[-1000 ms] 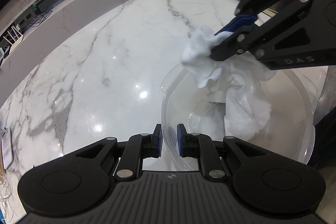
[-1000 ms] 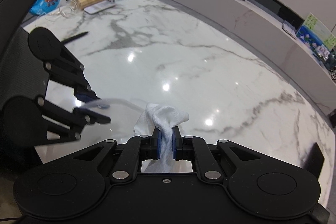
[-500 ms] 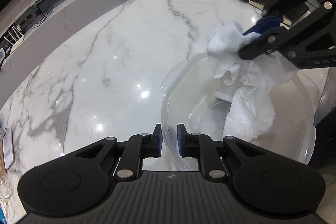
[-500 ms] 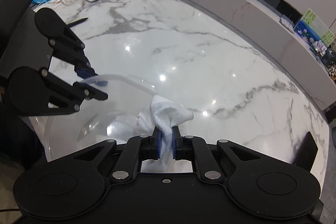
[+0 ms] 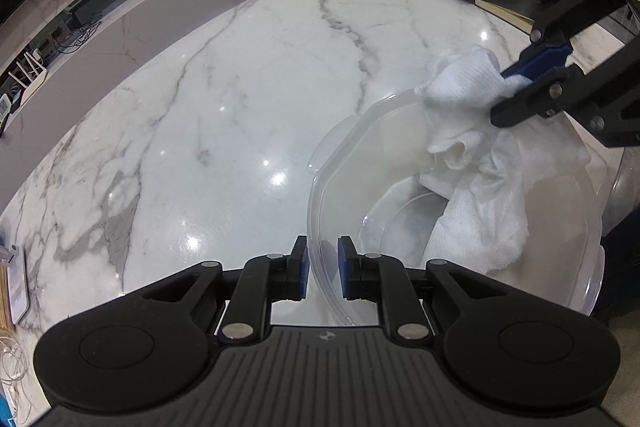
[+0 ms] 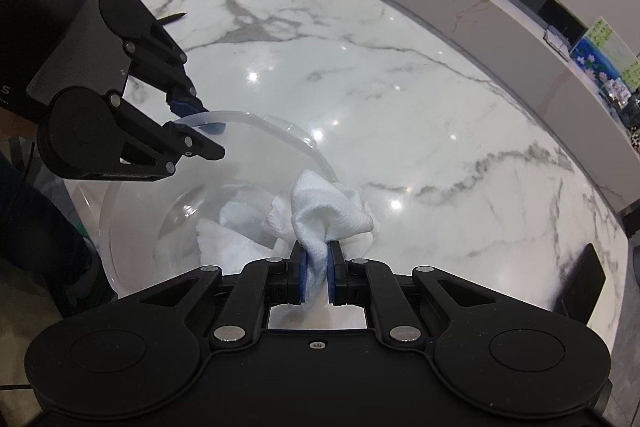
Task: Clean bowl
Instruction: 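Hold the bowl rim with the left gripper while the right gripper wipes along the rim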
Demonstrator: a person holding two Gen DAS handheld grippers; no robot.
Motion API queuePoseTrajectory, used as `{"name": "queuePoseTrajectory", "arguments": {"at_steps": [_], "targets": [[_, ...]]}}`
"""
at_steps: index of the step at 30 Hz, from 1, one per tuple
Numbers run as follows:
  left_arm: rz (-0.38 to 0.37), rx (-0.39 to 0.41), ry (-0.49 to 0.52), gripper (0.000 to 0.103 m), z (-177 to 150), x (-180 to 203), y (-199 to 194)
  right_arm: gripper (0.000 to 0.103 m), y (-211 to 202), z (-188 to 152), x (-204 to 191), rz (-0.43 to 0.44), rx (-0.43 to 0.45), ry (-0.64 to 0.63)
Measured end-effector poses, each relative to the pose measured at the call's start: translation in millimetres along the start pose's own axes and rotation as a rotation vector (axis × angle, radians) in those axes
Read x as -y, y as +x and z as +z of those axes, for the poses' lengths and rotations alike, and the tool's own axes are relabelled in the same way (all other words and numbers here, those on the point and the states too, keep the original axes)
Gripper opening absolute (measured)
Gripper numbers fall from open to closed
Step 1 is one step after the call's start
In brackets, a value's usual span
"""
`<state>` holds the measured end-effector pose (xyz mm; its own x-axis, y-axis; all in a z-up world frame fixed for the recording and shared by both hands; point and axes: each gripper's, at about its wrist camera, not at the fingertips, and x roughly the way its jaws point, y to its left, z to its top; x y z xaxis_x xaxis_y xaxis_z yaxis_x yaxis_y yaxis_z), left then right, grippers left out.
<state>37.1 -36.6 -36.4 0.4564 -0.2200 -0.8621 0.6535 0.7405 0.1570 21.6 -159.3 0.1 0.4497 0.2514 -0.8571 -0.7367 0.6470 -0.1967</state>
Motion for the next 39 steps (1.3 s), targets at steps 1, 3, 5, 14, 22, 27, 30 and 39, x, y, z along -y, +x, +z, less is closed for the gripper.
{"name": "queuePoseTrajectory", "arguments": {"at_steps": [1, 3, 5, 14, 22, 27, 30, 39], "targets": [[-0.001, 0.0, 0.001, 0.014, 0, 0, 0, 0.008, -2, -1, -1, -0.005, 0.002, 0.003], [-0.003, 0.0, 0.003, 0.014, 0, 0, 0, 0.008, -3, -3, 0, -0.012, 0.004, 0.009], [-0.005, 0.001, 0.005, 0.014, 0, 0, 0, 0.008, -6, -5, -2, -0.019, 0.007, 0.017], [-0.01, 0.001, 0.015, 0.014, -1, 1, 1, 0.008, -9, -4, -7, -0.04, 0.03, 0.048], [-0.008, 0.003, 0.02, 0.014, -2, 2, 0, 0.008, -19, -6, -23, -0.033, 0.063, 0.042], [-0.008, 0.003, 0.021, 0.014, -2, 3, 0, 0.008, -28, -10, -37, -0.011, 0.079, 0.024], [-0.008, 0.003, 0.021, 0.014, -2, 3, 0, 0.008, -35, -12, -44, 0.003, 0.103, 0.024], [-0.009, 0.002, 0.021, 0.014, -2, 3, -1, 0.008, -59, -26, -61, 0.094, 0.162, 0.023]]}}
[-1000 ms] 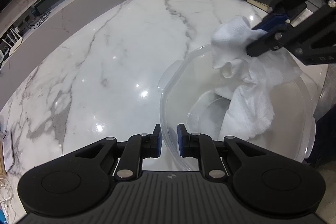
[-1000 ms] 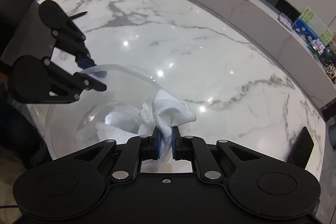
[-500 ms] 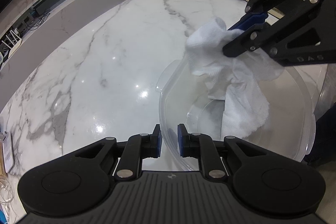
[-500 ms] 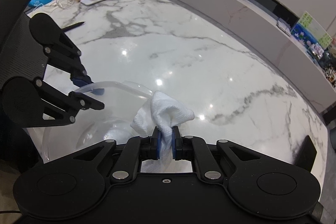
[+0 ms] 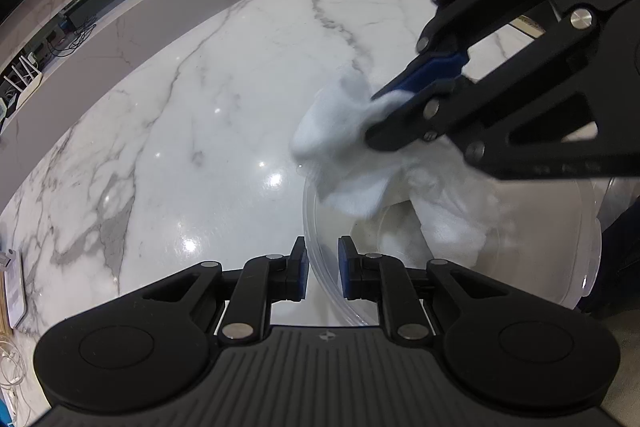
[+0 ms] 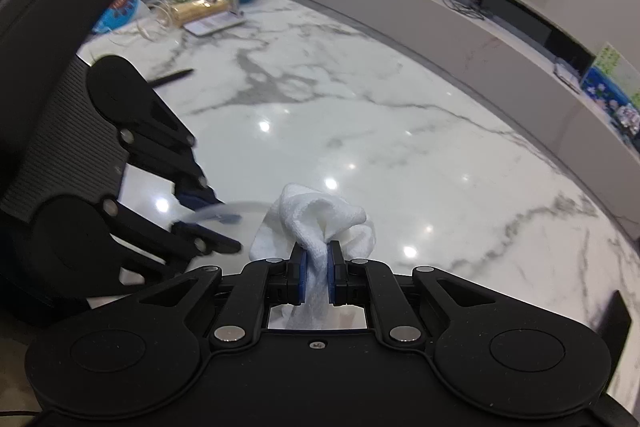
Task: Clean bowl
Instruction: 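Hold the bowl rim with the left gripper while the right gripper wipes along the rim, then hold the bowl rim with the left gripper while the right gripper wipes the inner wall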
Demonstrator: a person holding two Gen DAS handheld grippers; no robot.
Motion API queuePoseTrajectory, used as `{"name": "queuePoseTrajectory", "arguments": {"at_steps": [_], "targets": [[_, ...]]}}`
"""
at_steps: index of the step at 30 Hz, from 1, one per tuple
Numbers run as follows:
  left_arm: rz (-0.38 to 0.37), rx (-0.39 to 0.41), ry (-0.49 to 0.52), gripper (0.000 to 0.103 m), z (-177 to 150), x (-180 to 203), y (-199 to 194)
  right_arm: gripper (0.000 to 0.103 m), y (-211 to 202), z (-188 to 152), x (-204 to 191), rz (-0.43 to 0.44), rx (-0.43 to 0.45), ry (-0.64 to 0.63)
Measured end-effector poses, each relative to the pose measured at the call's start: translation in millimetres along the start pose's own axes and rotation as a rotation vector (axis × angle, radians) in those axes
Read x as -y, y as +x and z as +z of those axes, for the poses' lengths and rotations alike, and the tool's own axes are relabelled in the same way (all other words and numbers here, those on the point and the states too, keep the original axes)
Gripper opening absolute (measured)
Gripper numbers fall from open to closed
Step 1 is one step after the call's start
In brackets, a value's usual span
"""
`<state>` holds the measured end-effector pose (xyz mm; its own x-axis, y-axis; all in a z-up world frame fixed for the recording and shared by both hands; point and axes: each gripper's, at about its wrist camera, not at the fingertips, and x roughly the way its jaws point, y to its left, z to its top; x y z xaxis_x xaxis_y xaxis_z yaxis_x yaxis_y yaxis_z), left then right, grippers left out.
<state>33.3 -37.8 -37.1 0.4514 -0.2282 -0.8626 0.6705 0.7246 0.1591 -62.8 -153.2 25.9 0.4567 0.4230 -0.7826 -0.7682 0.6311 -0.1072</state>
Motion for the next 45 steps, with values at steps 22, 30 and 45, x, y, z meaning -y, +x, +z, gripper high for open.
{"name": "queuePoseTrajectory", "arguments": {"at_steps": [22, 30, 45], "targets": [[-0.002, -0.005, -0.002, 0.015, -1, -2, 2, 0.008, -18, -33, -15, 0.009, -0.004, 0.02], [-0.001, -0.005, -0.003, 0.015, -1, -1, 2, 0.008, 18, -1, 29, -0.08, -0.043, 0.048], [0.0, -0.006, 0.0, 0.015, -1, -3, 2, 0.008, 39, 16, 58, -0.115, -0.093, 0.054]]}}
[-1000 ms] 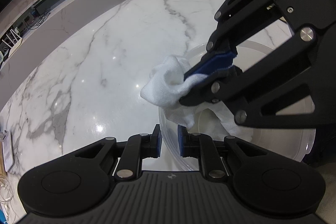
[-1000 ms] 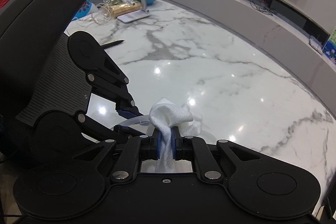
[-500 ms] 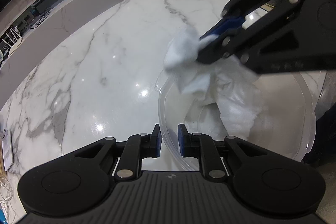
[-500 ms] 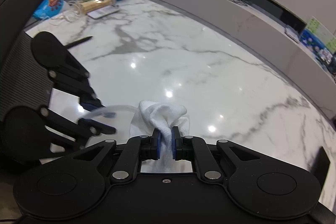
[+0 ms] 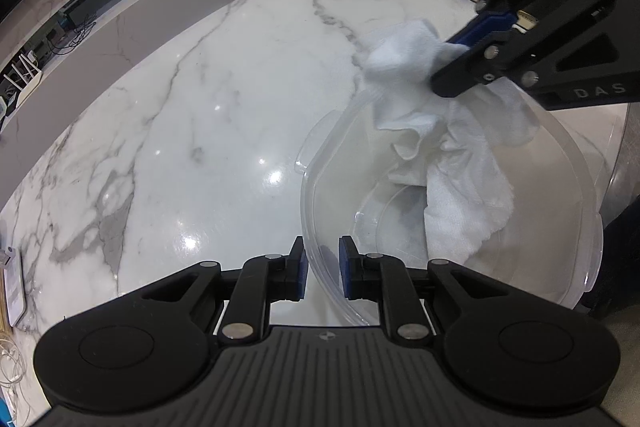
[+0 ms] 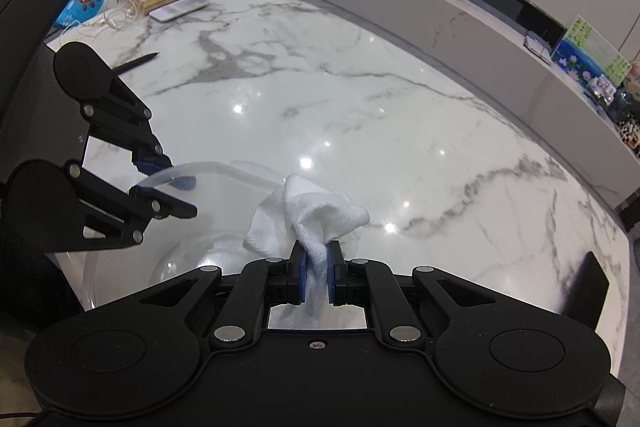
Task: Clean bowl
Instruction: 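Hold the bowl rim with the left gripper while the right gripper wipes the inner wall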
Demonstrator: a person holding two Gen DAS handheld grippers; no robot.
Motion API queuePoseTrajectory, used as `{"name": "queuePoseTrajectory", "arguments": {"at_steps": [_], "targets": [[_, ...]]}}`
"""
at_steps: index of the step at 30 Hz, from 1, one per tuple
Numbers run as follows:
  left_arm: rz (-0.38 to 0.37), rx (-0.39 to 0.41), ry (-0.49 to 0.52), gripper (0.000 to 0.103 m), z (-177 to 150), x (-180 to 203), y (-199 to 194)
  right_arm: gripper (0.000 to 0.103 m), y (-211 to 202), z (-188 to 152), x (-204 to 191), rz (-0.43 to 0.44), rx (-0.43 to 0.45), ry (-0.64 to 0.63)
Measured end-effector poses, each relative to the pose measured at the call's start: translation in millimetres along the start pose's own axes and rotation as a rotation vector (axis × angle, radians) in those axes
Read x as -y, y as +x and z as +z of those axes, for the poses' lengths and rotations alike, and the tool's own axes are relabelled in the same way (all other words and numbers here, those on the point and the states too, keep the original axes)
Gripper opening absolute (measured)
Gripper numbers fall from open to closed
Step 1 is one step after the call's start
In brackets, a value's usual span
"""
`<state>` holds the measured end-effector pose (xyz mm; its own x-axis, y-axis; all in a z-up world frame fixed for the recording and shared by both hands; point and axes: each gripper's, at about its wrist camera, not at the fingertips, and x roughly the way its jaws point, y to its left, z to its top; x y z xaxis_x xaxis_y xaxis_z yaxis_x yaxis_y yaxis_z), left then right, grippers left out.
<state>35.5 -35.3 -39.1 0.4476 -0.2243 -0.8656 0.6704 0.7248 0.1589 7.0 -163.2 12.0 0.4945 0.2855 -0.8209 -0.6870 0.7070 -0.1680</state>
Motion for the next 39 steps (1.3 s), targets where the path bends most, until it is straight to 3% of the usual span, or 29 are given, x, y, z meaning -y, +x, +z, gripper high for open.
{"name": "queuePoseTrajectory", "arguments": {"at_steps": [27, 39], "targets": [[0.004, -0.003, 0.0, 0.015, 0, 2, 0, 0.008, -7, -20, 2, 0.013, -0.097, -0.035], [0.008, -0.002, 0.002, 0.015, -1, 4, 0, 0.008, -8, -19, 1, -0.002, -0.08, -0.025]]}}
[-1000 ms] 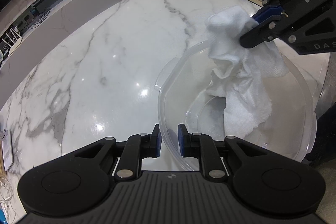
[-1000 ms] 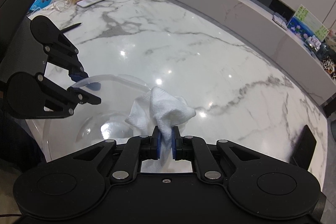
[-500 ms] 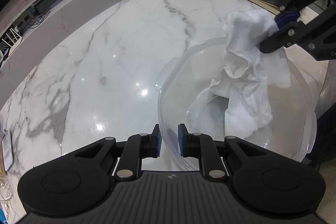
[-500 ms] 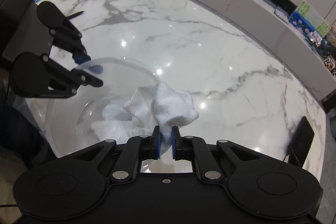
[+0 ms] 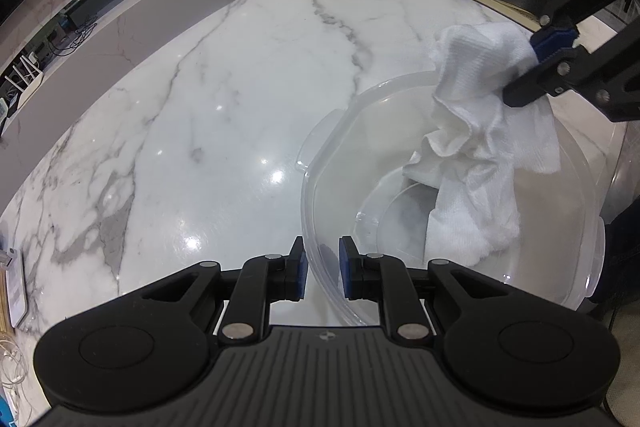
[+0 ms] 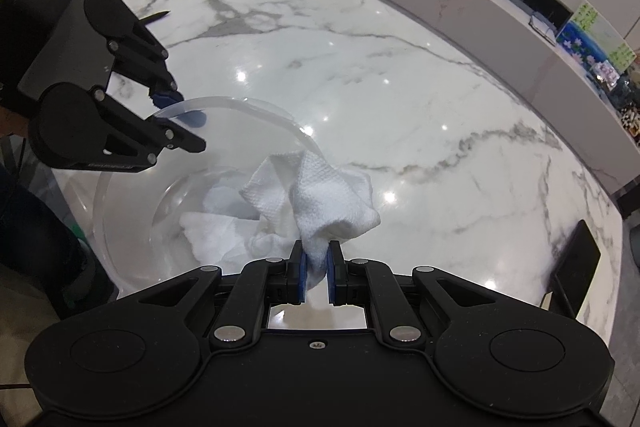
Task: Clean bowl
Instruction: 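Hold the bowl rim with the left gripper while the right gripper wipes the inner wall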
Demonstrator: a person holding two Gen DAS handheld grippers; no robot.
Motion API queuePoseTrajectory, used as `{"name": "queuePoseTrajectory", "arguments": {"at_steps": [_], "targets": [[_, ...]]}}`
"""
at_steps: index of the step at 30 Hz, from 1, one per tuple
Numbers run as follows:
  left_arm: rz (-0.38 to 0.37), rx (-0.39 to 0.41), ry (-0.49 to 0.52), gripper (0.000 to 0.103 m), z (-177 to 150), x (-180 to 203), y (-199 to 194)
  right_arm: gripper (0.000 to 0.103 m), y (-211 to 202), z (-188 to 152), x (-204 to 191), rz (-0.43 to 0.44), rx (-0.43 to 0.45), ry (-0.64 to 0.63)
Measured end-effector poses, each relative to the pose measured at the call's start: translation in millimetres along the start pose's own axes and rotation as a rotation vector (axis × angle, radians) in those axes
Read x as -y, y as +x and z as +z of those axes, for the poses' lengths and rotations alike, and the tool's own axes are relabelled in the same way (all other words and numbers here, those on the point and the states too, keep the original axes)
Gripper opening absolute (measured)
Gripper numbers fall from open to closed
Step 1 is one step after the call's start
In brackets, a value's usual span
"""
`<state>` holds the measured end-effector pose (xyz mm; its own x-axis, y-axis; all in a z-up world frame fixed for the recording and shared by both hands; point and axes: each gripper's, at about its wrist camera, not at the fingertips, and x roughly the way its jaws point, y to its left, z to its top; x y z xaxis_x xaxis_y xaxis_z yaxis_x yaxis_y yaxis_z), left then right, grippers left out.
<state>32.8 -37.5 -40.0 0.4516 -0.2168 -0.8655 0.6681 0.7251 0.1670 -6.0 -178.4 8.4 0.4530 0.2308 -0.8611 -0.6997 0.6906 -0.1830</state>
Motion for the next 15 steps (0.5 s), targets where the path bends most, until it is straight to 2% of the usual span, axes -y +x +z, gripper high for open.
{"name": "queuePoseTrajectory", "arguments": {"at_steps": [15], "targets": [[0.004, 0.002, 0.011, 0.016, 0, 0, 0, 0.008, 16, 19, 7, -0.02, 0.069, 0.009]]}}
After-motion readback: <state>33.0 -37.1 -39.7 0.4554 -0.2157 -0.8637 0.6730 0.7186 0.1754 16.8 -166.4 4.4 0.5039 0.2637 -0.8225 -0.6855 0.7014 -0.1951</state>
